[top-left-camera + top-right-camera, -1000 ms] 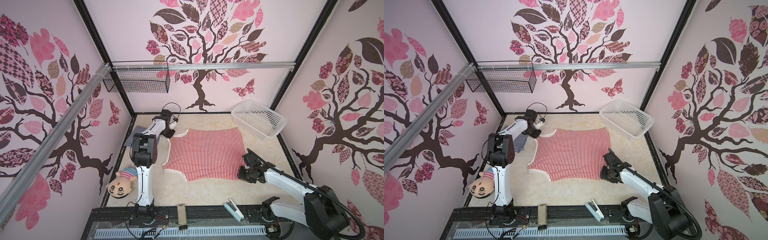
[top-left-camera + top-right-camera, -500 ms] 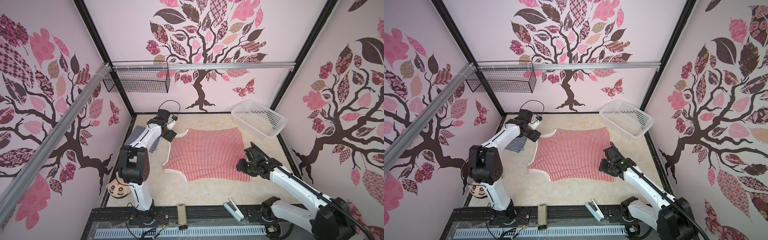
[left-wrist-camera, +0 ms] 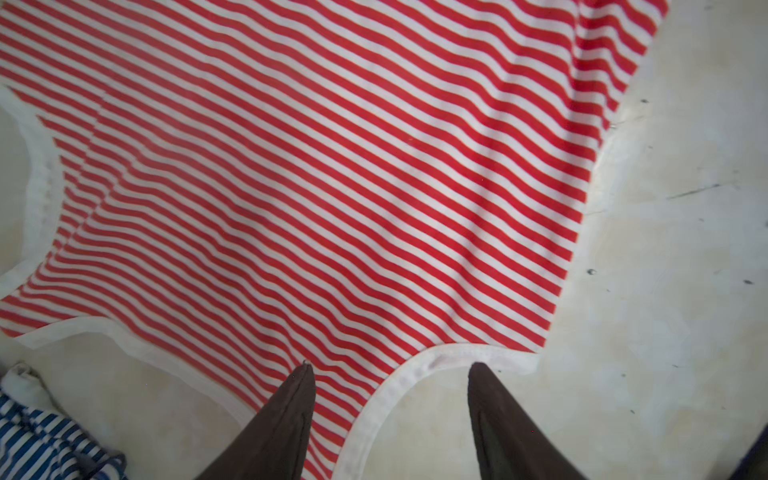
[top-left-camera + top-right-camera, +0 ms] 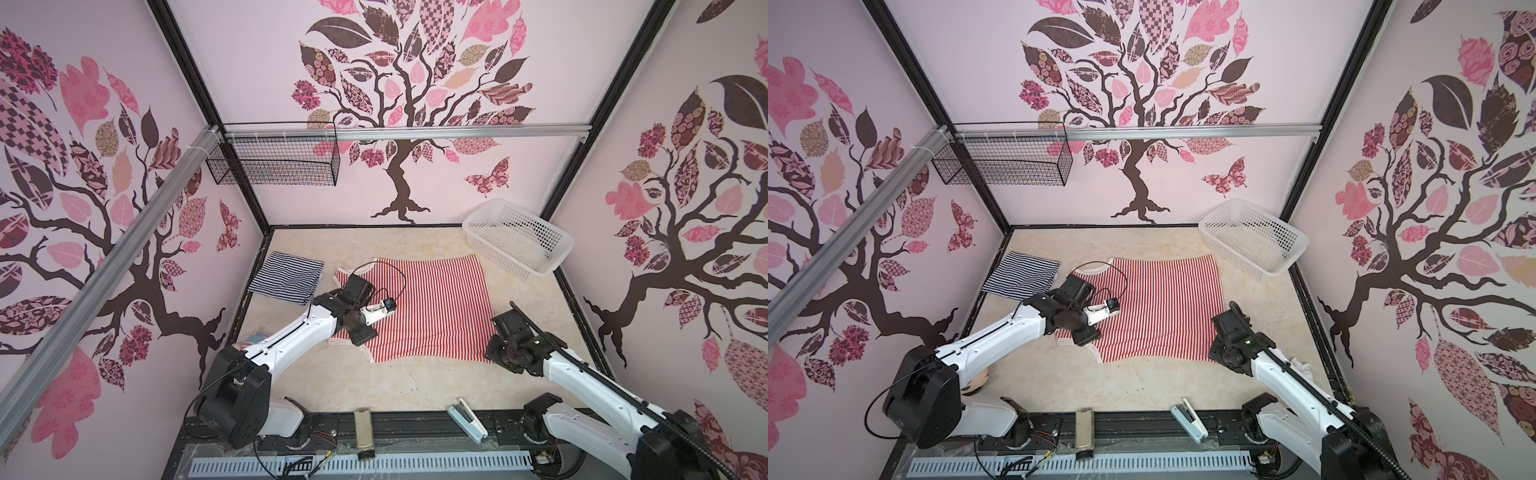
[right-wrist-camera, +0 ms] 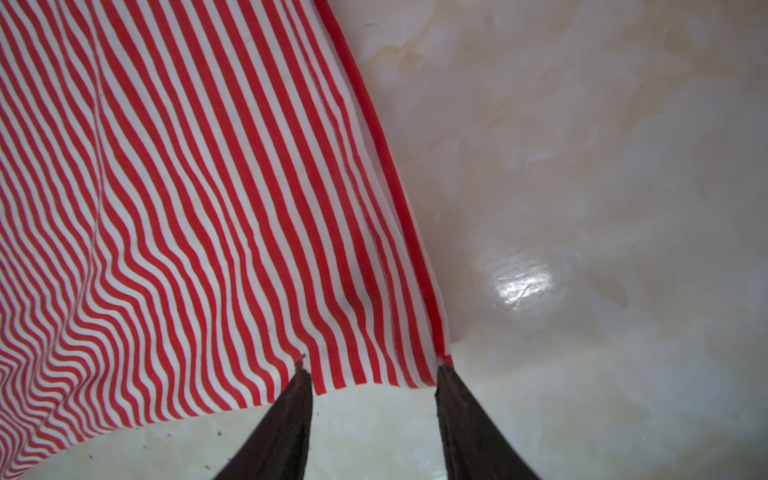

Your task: Fold and stack the tank tops

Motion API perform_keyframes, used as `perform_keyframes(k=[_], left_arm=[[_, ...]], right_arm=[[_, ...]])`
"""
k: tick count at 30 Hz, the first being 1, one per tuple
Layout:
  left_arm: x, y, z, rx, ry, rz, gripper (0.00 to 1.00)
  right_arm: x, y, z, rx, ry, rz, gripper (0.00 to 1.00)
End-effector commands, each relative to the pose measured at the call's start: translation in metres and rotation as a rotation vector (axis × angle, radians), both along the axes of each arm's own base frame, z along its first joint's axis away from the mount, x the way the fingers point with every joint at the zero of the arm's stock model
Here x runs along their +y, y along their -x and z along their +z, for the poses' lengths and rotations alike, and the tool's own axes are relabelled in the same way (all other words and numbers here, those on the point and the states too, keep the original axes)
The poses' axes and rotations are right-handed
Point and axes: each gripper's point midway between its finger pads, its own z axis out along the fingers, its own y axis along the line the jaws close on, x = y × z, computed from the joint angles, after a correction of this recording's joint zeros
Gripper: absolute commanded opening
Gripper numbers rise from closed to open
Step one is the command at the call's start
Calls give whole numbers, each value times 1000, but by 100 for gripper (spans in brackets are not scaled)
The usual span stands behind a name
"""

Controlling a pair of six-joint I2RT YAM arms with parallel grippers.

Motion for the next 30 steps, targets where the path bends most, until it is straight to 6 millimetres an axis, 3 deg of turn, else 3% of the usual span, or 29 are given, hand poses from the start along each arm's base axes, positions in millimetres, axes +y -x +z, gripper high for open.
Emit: perform_keyframes(k=[1, 9, 22, 30], left_arm=[[-7, 28, -10, 20, -14, -97, 65], [-14, 54, -29, 45, -42, -144, 66], [-13, 61, -29, 44, -8, -140, 64], [-12, 60, -32, 41, -11, -134, 64]], right_arm=[[-11, 5, 2, -6, 23, -74, 50], [-18, 12, -3, -7, 35, -114, 46], [-13, 18, -25, 52, 17, -94, 37], [-16, 10, -28, 41, 60, -88, 36]])
